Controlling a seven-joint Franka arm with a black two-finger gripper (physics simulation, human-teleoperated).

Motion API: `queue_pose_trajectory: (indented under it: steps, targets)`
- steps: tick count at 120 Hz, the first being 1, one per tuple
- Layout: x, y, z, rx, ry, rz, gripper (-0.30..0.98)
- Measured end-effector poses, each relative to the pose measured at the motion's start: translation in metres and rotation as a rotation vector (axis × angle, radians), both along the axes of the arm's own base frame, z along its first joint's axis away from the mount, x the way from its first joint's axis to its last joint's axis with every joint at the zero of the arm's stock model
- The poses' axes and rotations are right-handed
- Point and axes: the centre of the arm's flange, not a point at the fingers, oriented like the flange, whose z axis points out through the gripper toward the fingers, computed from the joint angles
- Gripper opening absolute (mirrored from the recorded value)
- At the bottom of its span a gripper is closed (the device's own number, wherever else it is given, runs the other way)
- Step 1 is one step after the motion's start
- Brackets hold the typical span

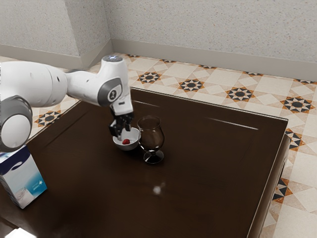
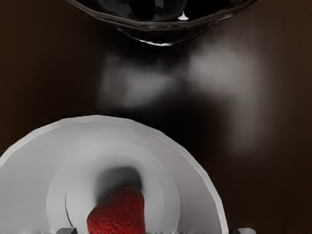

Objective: Take strawberry from the bowl

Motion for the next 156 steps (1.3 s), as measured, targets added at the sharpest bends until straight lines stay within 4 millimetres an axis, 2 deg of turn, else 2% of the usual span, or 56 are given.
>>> queue_pose_trajectory:
  steps: [12, 24, 56, 130, 156]
  targets:
    - [0.001, 0.016, -0.005, 0.001, 0.006, -0.013, 0.36]
    - [0.004, 0.019, -0.014, 0.001, 0.008, -0.047, 0.35]
    - [0.017, 0.020, -0.025, 0.006, -0.018, -0.151, 0.34]
    - [0.019, 0.019, -0.053, 0.003, -0.023, -0.291, 0.34]
    - [0.021, 0.019, -0.055, 0.001, -0.042, -0.310, 0.33]
